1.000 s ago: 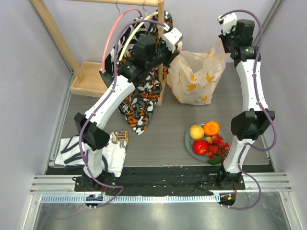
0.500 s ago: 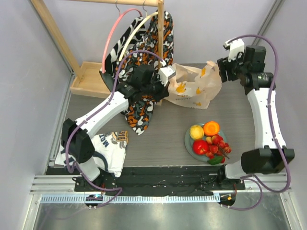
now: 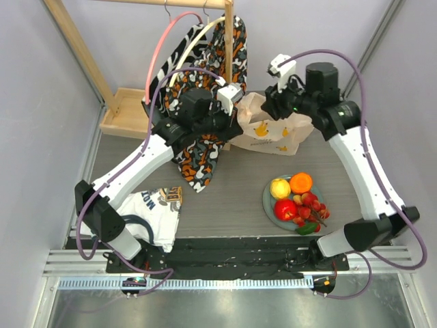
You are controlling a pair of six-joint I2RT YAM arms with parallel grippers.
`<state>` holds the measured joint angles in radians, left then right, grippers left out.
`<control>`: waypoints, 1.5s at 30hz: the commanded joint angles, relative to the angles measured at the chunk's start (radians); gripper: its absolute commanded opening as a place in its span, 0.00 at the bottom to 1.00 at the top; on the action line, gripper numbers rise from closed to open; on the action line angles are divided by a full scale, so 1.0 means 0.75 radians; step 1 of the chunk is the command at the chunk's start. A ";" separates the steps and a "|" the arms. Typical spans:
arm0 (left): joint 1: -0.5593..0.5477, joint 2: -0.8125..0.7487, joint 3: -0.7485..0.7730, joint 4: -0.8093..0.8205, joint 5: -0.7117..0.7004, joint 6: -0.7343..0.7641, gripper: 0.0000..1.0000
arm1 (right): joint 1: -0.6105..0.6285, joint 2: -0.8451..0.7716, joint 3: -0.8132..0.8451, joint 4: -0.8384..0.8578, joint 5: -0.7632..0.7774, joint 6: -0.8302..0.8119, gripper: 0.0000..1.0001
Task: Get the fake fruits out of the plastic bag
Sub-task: Adjust the plastic bag at the center of the board, then take out the fake fruit from the plastic bag.
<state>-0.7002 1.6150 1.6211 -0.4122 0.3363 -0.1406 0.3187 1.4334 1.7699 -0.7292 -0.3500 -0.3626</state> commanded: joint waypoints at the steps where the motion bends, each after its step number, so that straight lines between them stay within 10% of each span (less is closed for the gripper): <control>1: 0.001 -0.096 0.001 0.067 -0.025 -0.078 0.00 | 0.017 0.150 -0.034 0.137 0.223 0.176 0.45; 8: 0.030 -0.120 -0.032 0.085 -0.049 -0.109 0.00 | 0.011 0.406 -0.112 0.165 0.581 0.244 0.42; 20: 0.052 -0.169 -0.149 0.108 -0.001 -0.132 0.00 | 0.078 -0.060 -0.830 0.078 0.389 0.350 0.53; 45: 0.030 -0.270 -0.536 0.202 0.067 -0.248 0.00 | -0.022 0.531 -0.313 0.166 0.671 0.042 0.78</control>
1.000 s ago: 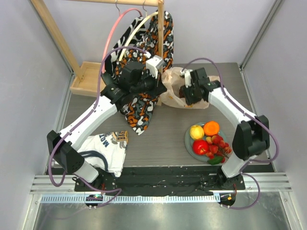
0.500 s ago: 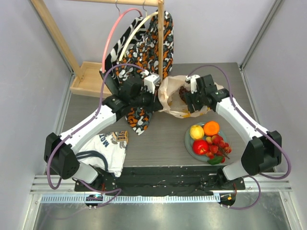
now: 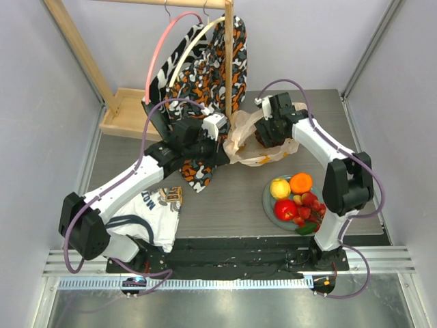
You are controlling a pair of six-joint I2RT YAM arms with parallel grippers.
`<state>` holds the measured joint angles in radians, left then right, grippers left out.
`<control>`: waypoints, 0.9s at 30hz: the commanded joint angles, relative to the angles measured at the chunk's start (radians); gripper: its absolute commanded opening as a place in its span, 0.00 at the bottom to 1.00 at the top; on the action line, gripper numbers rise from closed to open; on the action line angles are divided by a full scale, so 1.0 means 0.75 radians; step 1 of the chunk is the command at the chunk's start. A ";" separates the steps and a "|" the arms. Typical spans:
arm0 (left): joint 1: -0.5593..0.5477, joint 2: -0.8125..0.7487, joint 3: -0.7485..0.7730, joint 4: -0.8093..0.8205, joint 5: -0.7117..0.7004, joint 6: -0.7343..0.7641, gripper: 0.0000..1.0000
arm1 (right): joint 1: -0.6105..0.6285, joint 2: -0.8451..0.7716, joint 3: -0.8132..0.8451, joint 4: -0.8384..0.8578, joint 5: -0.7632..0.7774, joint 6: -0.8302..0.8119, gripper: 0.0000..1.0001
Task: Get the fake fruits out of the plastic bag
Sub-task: Take out the fake fruit from the plastic bag.
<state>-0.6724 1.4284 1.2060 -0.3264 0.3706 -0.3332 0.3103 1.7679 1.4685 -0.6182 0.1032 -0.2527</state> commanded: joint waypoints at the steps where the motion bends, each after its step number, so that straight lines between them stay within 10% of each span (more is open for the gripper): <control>1: -0.008 -0.013 0.026 0.085 0.025 0.017 0.00 | -0.011 0.115 0.122 0.018 0.087 -0.137 0.79; 12: -0.008 0.085 0.141 0.073 0.013 0.060 0.00 | -0.060 0.555 0.464 -0.072 0.124 -0.311 0.76; 20: -0.008 0.122 0.173 0.081 -0.005 0.066 0.00 | -0.091 0.533 0.484 -0.102 -0.045 -0.416 0.14; 27: -0.008 0.192 0.267 0.108 -0.060 0.048 0.00 | -0.105 0.138 0.421 -0.229 -0.440 -0.309 0.07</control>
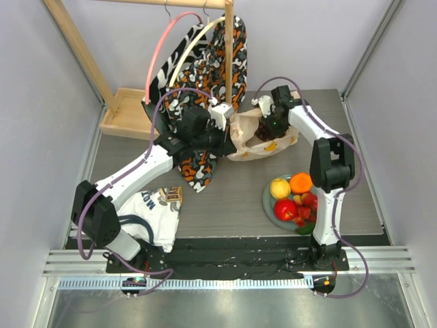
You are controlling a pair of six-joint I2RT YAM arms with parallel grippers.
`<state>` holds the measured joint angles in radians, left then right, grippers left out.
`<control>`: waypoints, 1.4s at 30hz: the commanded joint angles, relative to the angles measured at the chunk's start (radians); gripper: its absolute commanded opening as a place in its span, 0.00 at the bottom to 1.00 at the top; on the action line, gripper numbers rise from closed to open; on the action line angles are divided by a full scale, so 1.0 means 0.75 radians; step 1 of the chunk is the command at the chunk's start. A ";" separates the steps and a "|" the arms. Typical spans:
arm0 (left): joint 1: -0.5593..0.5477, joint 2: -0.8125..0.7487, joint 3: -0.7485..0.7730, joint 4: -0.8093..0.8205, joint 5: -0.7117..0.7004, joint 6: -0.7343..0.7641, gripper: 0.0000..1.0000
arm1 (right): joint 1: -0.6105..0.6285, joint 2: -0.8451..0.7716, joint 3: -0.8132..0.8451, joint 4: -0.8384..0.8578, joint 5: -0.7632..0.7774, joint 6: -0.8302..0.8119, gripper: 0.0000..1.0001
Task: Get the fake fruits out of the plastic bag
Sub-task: Take out the fake fruit from the plastic bag, then place the fake fruit on the plate.
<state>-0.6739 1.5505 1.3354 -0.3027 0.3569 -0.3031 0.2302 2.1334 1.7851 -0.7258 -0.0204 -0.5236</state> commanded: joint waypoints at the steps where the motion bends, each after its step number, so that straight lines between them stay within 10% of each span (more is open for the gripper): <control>1: -0.006 0.037 0.107 0.086 -0.052 -0.001 0.00 | 0.002 -0.402 -0.012 -0.100 -0.318 0.062 0.06; 16: -0.006 0.107 0.169 0.119 -0.089 -0.068 0.00 | 0.002 -0.867 -0.175 0.021 -0.535 0.295 0.05; 32: -0.003 0.458 0.747 0.152 -0.461 0.054 0.00 | -0.252 -0.682 0.596 0.023 -0.791 0.590 0.04; 35: 0.005 0.489 0.772 0.170 -0.468 0.124 0.00 | -0.252 -0.770 0.526 -0.095 -0.795 0.476 0.04; 42: 0.019 0.483 0.788 0.160 -0.466 0.195 0.35 | -0.252 -1.066 0.488 -0.774 -0.675 -0.089 0.02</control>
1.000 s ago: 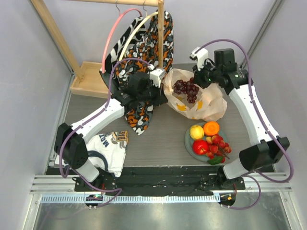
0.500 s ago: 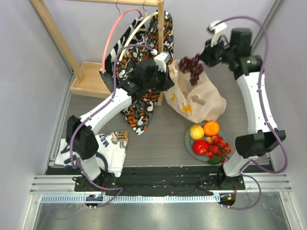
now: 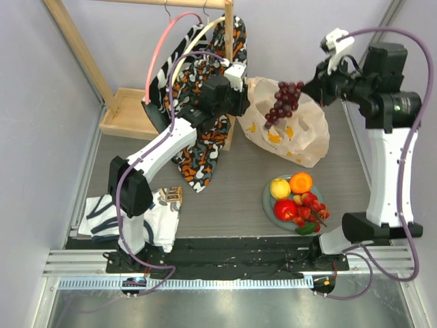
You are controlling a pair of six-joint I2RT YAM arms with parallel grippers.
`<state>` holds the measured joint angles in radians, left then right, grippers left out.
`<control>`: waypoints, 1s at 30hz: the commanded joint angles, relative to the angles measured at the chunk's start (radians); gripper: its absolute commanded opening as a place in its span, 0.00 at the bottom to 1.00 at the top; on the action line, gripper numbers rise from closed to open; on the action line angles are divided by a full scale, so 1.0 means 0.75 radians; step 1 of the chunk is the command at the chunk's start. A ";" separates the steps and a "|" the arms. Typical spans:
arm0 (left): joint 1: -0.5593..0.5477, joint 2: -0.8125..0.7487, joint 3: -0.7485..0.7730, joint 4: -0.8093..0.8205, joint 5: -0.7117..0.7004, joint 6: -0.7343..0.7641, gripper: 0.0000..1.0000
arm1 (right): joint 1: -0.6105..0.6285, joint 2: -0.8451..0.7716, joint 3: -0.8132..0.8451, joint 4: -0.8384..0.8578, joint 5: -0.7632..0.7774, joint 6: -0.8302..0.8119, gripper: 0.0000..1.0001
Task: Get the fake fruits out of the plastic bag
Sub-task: Place the fake fruit on the plate.
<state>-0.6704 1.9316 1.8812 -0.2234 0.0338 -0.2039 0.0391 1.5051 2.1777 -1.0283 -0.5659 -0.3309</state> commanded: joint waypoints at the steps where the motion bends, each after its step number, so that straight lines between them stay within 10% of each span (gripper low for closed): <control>1: 0.016 -0.025 0.063 0.050 -0.073 0.063 0.35 | 0.003 -0.266 -0.077 -0.432 0.077 -0.385 0.01; 17: 0.027 -0.084 -0.036 0.022 -0.051 0.026 0.36 | 0.003 -0.581 -0.872 -0.458 0.176 -0.624 0.01; 30: 0.025 -0.131 -0.095 0.014 0.004 0.012 0.38 | 0.003 -0.551 -1.091 -0.314 0.194 -0.643 0.01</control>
<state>-0.6540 1.9022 1.8179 -0.2306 0.0124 -0.1802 0.0402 1.1099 1.3899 -1.3384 -0.4259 -0.7963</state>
